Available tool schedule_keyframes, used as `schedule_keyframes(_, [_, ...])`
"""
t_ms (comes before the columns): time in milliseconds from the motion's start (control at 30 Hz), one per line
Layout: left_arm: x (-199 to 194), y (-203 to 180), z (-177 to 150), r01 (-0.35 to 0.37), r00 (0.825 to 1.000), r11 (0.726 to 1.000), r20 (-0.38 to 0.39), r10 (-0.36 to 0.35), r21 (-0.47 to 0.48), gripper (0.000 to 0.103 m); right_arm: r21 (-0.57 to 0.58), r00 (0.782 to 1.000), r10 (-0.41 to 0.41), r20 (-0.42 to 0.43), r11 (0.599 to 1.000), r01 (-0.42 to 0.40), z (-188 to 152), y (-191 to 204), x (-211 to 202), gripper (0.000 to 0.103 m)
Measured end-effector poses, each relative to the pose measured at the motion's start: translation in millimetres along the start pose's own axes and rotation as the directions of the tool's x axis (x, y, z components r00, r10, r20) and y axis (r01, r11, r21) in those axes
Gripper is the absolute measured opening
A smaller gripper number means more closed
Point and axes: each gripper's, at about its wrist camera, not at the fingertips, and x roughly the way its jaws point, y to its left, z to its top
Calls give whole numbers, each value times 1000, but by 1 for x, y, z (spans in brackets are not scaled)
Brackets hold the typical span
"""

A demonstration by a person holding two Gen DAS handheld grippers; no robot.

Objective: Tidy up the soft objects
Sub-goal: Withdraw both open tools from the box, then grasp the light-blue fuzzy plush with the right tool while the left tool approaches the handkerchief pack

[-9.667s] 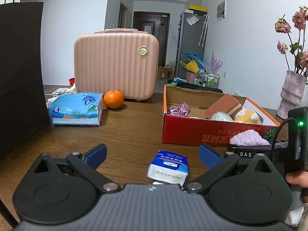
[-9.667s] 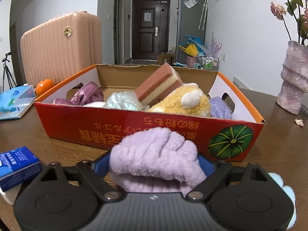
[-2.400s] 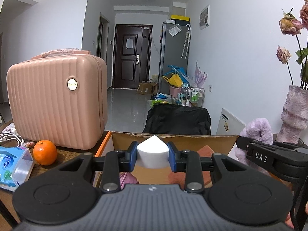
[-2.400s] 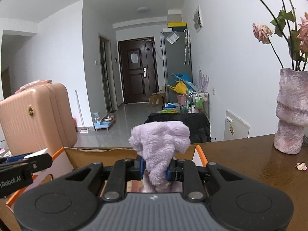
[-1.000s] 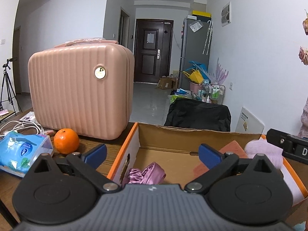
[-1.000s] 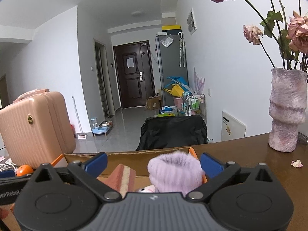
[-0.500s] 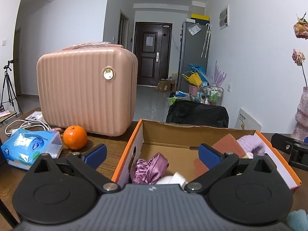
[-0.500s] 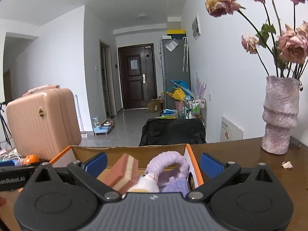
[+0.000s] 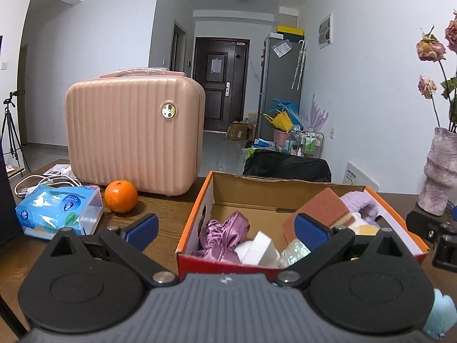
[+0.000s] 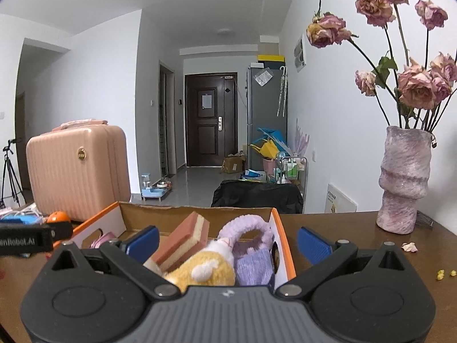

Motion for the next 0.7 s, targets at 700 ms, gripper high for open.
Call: schedule_keyframes(700, [-61, 4, -35, 94, 995, 993, -42, -91, 74, 103, -58, 999, -7, -36, 998, 5, -42, -7, -70, 103])
